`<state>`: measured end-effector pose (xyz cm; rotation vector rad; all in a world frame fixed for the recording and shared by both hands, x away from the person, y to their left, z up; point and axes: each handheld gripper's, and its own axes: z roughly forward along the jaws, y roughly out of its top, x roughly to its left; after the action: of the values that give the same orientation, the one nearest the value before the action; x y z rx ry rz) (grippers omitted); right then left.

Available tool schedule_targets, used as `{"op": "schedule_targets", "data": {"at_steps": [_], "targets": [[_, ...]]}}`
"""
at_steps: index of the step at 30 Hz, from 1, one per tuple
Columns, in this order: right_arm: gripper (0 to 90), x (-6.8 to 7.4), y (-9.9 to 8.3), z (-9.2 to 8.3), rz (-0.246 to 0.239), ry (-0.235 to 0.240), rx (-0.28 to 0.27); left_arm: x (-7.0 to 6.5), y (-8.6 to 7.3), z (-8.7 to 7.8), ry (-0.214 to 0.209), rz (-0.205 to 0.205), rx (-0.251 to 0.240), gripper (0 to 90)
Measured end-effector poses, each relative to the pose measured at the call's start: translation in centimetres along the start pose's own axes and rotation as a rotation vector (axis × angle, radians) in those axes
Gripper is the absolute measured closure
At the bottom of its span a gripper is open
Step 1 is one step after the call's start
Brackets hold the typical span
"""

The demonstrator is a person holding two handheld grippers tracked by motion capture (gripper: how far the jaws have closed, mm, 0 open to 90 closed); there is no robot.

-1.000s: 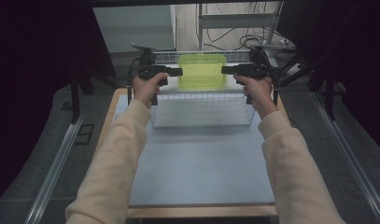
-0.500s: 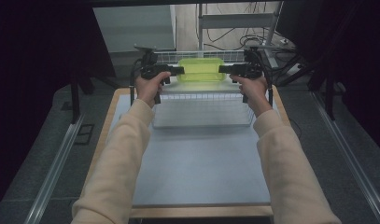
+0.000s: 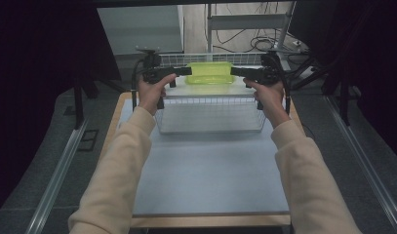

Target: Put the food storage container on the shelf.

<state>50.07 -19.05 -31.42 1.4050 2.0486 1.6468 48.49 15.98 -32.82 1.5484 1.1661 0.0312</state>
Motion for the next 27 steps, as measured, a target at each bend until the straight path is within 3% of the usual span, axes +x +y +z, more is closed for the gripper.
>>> {"op": "schedule_targets", "data": {"at_steps": [3, 6, 11, 15, 21, 22, 23, 27], "targets": [[39.0, 0.3, 0.0, -1.2, -0.027, 0.016, -0.016, -0.9, -0.6, -0.8, -0.010, 0.023, -0.016, 24.0], [37.3, 0.5, -0.4, -2.5, -0.049, 0.039, -0.022, -1.7, -1.4, -1.8, -0.009, 0.087, 0.007, 22.1], [35.4, 1.1, -2.0, -4.5, -0.102, 0.078, -0.009, -2.7, -3.1, -3.6, 0.005, 0.155, 0.008, 21.3], [34.8, 1.4, -3.9, -5.8, -0.135, 0.102, 0.003, -3.1, -5.2, -4.6, -0.032, 0.143, 0.006, 21.4], [34.1, 1.8, -7.6, -7.5, -0.218, 0.121, 0.034, -3.7, -9.5, -5.7, -0.034, 0.158, 0.008, 20.8], [34.1, 1.8, -7.6, -7.5, -0.218, 0.121, 0.034, -3.7, -9.5, -5.7, -0.034, 0.158, 0.008, 20.8], [33.5, 2.0, -9.3, -8.0, -0.224, 0.144, 0.045, -3.7, -11.1, -5.9, -0.051, 0.155, 0.013, 20.9], [32.3, 2.2, -11.8, -8.7, -0.244, 0.174, 0.058, -4.2, -14.3, -6.1, -0.056, 0.184, 0.027, 21.1]]}}
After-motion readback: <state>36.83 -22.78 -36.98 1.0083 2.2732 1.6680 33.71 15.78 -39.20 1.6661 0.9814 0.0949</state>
